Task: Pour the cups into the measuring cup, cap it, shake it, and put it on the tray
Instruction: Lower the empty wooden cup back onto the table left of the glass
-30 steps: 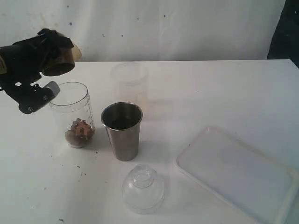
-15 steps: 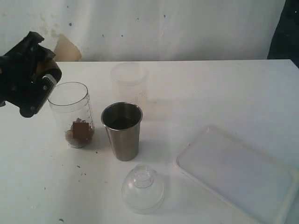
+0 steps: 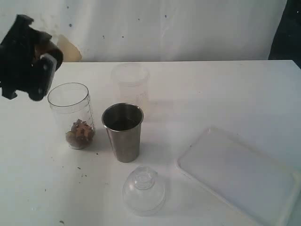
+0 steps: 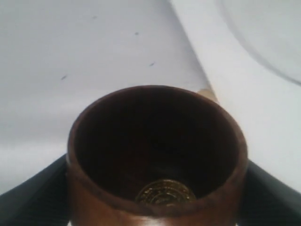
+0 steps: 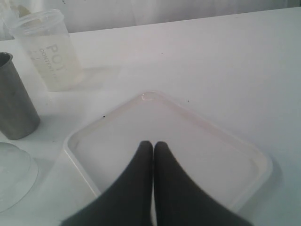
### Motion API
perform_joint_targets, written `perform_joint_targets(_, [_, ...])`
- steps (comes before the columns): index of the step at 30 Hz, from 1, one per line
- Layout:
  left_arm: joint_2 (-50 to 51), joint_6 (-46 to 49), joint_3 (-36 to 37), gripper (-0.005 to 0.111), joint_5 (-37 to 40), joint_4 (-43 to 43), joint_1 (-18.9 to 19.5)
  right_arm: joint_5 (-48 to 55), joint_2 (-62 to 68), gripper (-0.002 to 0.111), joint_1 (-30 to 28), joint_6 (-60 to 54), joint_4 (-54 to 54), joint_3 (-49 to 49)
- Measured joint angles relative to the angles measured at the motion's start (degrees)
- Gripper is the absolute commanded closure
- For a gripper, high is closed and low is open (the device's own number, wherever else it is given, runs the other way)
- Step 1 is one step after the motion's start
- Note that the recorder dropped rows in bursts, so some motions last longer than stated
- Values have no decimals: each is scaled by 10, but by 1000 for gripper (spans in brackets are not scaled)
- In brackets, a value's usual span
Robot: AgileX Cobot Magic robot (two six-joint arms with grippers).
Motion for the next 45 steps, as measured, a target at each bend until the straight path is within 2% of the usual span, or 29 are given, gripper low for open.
perform_joint_targets(2, [0, -89, 0, 107, -48, -30, 0, 0, 0, 108, 0, 0, 0, 0])
perform_joint_targets(8, [0, -492, 0, 107, -177, -146, 0, 0, 0, 108, 0, 0, 0, 0])
perform_joint_targets(11, [0, -609, 0, 107, -196, -179, 0, 0, 0, 108, 0, 0, 0, 0])
perform_joint_targets(17, [0, -721, 0, 107, -180, -191, 0, 0, 0, 108, 0, 1, 0, 0])
perform_joint_targets(23, [0, -748, 0, 107, -109, -201, 0, 0, 0, 108, 0, 1, 0, 0])
perform_joint_targets(26, [2, -759, 0, 107, -97, -242, 0, 0, 0, 108, 0, 1, 0, 0])
perform_joint_targets(29, [12, -783, 0, 107, -97, -283, 16, 0, 0, 108, 0, 1, 0, 0])
perform_joint_targets(32, [33, -854, 0, 107, -97, -291, 47, 0, 0, 108, 0, 1, 0, 0])
perform_joint_targets(35, [60, -950, 0, 107, -100, -254, 71, 0, 0, 108, 0, 1, 0, 0])
perform_joint_targets(38, [91, -1079, 0, 107, -127, -154, 89, 0, 0, 108, 0, 1, 0, 0])
perform_joint_targets(39, [101, -1130, 0, 107, -149, -97, 94, 0, 0, 108, 0, 1, 0, 0])
perform_joint_targets(42, [128, -1194, 0, 107, -224, 26, 110, 0, 0, 108, 0, 1, 0, 0])
perform_joint_targets(45, [148, -1202, 0, 107, -258, 71, 120, 0, 0, 108, 0, 1, 0, 0])
